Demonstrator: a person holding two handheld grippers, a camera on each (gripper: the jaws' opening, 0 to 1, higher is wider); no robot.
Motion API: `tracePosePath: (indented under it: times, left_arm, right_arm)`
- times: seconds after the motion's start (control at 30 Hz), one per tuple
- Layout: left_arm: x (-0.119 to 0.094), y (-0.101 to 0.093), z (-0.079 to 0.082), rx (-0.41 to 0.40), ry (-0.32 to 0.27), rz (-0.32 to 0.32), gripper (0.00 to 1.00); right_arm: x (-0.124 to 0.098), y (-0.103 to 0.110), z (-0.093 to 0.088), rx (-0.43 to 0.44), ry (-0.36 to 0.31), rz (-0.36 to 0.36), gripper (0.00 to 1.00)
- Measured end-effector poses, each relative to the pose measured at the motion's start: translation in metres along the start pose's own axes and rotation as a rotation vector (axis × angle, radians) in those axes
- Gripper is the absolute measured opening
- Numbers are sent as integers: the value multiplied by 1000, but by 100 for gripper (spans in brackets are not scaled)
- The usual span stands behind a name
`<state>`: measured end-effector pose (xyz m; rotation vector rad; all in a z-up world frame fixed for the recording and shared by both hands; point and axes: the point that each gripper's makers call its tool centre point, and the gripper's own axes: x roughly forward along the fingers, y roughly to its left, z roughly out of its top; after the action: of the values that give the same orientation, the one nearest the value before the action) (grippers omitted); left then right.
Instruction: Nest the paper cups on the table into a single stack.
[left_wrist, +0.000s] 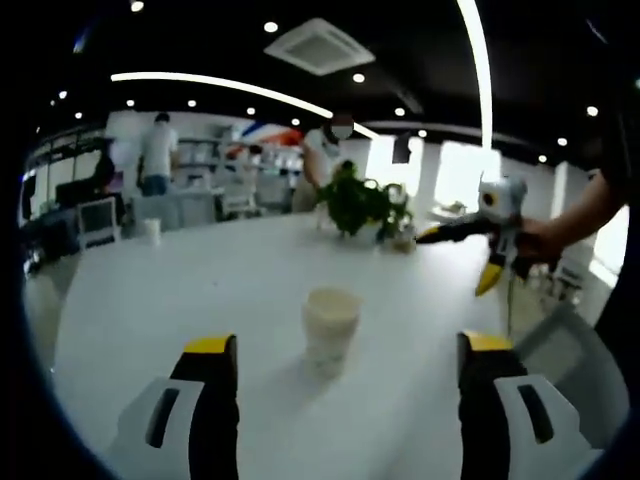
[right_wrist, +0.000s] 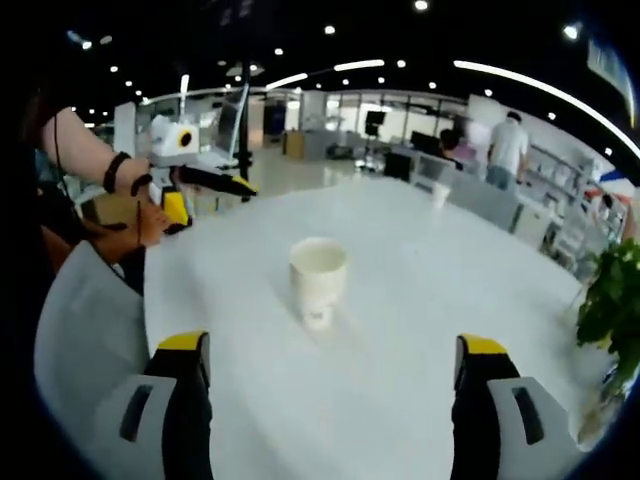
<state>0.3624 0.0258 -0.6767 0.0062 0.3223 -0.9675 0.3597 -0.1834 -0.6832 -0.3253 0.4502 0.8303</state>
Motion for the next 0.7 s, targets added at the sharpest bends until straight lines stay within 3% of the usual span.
tracePosePath:
  times: [0.33,0.47,0.7]
  left_arm:
    - [-32,0,19,78,32,73,99]
    - [-36,2,19,64,39,86,99]
    - [-40,-2,19,59,44,92,99]
  right_arm:
    - [-31,4,15,-81,-2,34,100]
    - [-35,0,3,-51,24,27,100]
    - [-37,2,-4,-71,35,30,100]
